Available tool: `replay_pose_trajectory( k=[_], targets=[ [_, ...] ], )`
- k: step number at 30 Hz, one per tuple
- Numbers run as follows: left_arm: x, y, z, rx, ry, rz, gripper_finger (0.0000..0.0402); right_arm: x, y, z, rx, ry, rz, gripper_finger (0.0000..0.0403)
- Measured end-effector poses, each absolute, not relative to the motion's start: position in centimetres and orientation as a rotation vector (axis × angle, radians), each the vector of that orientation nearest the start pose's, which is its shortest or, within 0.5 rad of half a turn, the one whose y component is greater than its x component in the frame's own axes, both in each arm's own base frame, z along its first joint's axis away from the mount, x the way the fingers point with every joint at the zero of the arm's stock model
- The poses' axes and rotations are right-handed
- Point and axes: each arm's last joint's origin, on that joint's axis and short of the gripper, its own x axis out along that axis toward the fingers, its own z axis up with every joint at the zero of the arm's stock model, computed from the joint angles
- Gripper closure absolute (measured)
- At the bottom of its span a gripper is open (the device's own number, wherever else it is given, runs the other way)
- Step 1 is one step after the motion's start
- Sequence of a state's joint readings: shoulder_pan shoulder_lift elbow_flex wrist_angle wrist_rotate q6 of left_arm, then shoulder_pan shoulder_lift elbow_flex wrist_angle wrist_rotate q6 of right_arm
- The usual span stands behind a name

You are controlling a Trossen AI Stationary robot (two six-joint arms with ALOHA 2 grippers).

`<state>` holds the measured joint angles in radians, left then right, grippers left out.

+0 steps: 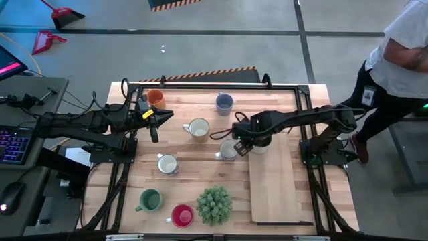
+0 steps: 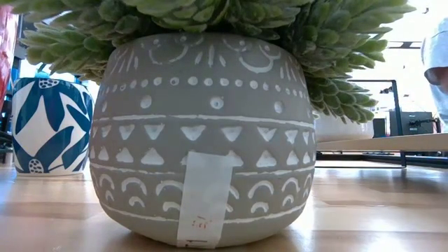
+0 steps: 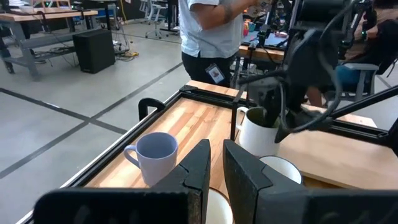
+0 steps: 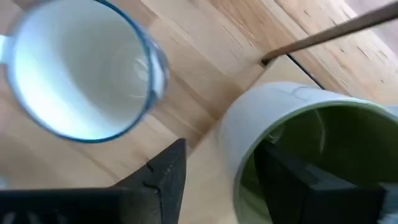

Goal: Place coffee mugs
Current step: Put the orange mug on the shelf

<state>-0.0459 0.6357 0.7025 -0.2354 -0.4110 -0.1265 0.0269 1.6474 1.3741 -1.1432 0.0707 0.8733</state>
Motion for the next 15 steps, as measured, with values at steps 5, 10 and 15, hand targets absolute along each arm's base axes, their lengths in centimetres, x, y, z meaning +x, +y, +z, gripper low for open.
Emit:
replay_pose_trajectory(
  k=[5, 10, 15],
  targets=[
    [14.1, 0.5, 32.1, -0.086, 0.142, 0.374, 0.0367, 31.3, 0.6, 28.8, 0.652, 1.241, -0.606, 0.0235],
    [14.1, 0.5, 32.0, -0.086, 0.145, 0.375, 0.0367, 31.9, 0.9, 31.2, 0.615, 1.161, -0.543, 0.0235],
    [14.1, 0.5, 32.0, -0.086, 0.147, 0.374, 0.0367, 32.4, 1.3, 32.8, 0.581, 1.081, -0.507, 0.0235]
  ],
)
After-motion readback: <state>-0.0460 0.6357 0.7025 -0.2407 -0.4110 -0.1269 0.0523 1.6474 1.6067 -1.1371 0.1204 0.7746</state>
